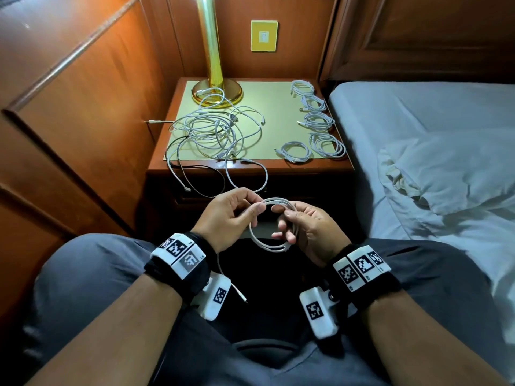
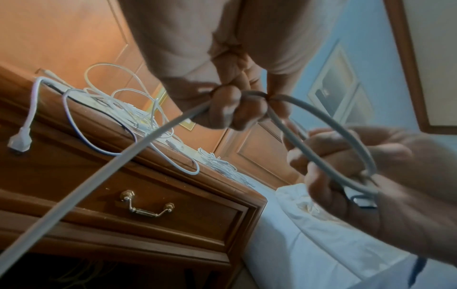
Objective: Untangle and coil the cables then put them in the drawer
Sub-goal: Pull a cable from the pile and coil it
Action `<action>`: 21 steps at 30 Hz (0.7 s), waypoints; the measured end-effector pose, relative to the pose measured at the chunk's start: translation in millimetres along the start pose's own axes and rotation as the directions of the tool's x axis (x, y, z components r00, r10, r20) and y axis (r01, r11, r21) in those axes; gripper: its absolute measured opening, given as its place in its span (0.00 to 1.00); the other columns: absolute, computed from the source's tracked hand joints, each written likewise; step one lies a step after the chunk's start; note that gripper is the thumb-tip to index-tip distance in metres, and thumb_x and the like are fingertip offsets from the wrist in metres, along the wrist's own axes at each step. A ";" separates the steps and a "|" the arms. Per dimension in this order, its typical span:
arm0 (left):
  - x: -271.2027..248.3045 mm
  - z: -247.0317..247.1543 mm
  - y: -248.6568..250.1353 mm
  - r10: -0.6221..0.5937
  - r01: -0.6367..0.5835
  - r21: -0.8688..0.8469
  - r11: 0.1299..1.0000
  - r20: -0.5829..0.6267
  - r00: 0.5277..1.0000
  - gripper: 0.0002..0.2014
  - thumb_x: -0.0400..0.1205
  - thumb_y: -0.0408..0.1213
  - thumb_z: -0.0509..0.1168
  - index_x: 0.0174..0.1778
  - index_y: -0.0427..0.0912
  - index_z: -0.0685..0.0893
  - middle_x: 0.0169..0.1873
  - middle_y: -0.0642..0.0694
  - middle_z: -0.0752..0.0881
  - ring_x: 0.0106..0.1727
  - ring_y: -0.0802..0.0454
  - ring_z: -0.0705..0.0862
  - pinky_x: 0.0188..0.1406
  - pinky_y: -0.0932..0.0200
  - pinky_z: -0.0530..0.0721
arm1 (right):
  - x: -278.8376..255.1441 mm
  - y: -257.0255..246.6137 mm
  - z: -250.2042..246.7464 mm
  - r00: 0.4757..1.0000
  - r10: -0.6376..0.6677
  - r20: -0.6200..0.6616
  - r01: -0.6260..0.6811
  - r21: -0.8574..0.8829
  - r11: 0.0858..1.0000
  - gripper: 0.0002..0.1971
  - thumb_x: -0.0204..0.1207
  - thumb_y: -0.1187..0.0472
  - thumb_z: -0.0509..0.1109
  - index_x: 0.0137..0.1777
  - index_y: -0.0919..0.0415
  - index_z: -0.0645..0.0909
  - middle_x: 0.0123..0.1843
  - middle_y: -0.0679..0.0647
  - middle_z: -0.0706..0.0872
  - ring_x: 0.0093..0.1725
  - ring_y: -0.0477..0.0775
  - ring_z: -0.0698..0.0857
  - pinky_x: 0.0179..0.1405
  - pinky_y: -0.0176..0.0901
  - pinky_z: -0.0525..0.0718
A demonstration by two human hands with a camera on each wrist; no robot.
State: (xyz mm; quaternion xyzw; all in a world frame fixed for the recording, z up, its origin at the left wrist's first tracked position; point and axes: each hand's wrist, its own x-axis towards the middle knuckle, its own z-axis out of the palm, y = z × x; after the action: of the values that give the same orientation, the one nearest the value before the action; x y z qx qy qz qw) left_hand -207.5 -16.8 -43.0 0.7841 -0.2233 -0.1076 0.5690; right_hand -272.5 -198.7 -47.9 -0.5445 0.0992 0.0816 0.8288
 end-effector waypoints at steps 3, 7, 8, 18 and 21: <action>-0.8 3.1 -2.6 0.029 -0.029 0.034 0.999 -0.014 0.999 0.04 0.84 0.40 0.71 0.45 0.47 0.85 0.27 0.47 0.85 0.27 0.56 0.79 0.33 0.61 0.77 | -4.4 -4.3 6.1 0.997 0.071 -0.017 -0.071 0.013 0.997 0.15 0.89 0.60 0.55 0.53 0.68 0.81 0.24 0.49 0.66 0.17 0.44 0.62 0.32 0.46 0.80; 1.2 4.2 -3.7 0.053 -0.051 0.041 0.998 -0.056 0.997 0.08 0.83 0.47 0.71 0.42 0.49 0.86 0.27 0.43 0.84 0.29 0.49 0.79 0.34 0.49 0.80 | -6.1 -4.4 9.8 0.996 0.085 0.012 -0.085 0.054 0.995 0.19 0.89 0.54 0.55 0.42 0.66 0.78 0.23 0.51 0.66 0.19 0.47 0.68 0.32 0.47 0.81; 2.2 4.0 -4.2 0.061 -0.057 0.047 0.997 -0.074 0.995 0.10 0.81 0.52 0.71 0.41 0.49 0.86 0.29 0.41 0.84 0.30 0.45 0.80 0.35 0.46 0.81 | -6.2 -4.0 10.0 0.996 0.090 0.028 -0.092 0.095 0.991 0.19 0.89 0.56 0.55 0.42 0.67 0.78 0.25 0.53 0.70 0.22 0.50 0.72 0.33 0.48 0.82; 1.9 10.2 -6.1 0.085 -0.079 0.079 0.994 -0.080 0.993 0.07 0.83 0.44 0.71 0.44 0.46 0.85 0.33 0.43 0.86 0.33 0.48 0.81 0.38 0.54 0.81 | -6.1 -7.2 9.3 0.993 0.101 0.069 -0.111 0.174 0.978 0.17 0.87 0.52 0.56 0.42 0.61 0.76 0.26 0.49 0.60 0.17 0.42 0.58 0.23 0.40 0.73; 3.2 4.1 -10.1 0.043 -0.039 0.091 0.995 -0.046 0.998 0.03 0.84 0.43 0.71 0.50 0.50 0.85 0.38 0.45 0.85 0.34 0.51 0.80 0.41 0.53 0.82 | -3.0 -12.0 2.4 0.998 0.060 0.001 -0.058 0.240 0.969 0.17 0.89 0.52 0.54 0.40 0.59 0.73 0.25 0.47 0.58 0.17 0.43 0.58 0.21 0.39 0.72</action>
State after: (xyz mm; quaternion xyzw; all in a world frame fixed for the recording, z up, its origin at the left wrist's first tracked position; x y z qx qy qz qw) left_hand -204.2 -19.2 -53.5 0.8065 -0.2302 -0.0669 0.5404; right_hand -272.3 -201.3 -35.6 -0.4377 0.1272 0.0919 0.8853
